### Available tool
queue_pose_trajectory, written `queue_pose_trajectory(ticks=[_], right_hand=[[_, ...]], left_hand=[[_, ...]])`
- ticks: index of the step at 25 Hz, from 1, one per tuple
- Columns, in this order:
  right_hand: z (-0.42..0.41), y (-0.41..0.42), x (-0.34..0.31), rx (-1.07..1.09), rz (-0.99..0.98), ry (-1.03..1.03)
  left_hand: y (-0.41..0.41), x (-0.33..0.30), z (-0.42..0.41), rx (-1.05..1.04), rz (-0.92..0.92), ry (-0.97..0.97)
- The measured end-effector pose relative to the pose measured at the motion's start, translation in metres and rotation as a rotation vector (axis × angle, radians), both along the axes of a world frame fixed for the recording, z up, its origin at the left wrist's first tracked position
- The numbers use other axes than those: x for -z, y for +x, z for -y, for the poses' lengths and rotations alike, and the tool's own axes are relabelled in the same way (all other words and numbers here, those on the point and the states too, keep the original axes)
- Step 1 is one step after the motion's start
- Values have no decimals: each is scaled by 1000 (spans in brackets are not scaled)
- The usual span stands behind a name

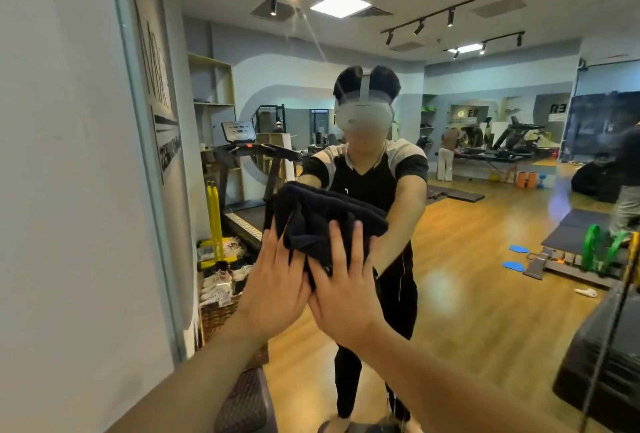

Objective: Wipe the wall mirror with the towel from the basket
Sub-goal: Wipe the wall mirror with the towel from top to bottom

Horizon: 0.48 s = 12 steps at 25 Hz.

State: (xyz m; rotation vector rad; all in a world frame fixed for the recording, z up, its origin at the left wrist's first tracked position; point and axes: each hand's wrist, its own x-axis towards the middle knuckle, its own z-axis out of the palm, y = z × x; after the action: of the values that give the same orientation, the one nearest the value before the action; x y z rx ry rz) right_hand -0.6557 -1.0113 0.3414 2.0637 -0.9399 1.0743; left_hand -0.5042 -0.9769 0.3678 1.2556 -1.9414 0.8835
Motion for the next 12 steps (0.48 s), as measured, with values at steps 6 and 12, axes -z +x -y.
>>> queue_pose_trajectory(ticks=[6,12], right_hand=[[11,24,-121,-57,-54,-166],[40,-155,-216,121,-18,-265]], left_hand=[[23,-96,2,-54,-192,19],[-149,-188,39,41,-101,-189]])
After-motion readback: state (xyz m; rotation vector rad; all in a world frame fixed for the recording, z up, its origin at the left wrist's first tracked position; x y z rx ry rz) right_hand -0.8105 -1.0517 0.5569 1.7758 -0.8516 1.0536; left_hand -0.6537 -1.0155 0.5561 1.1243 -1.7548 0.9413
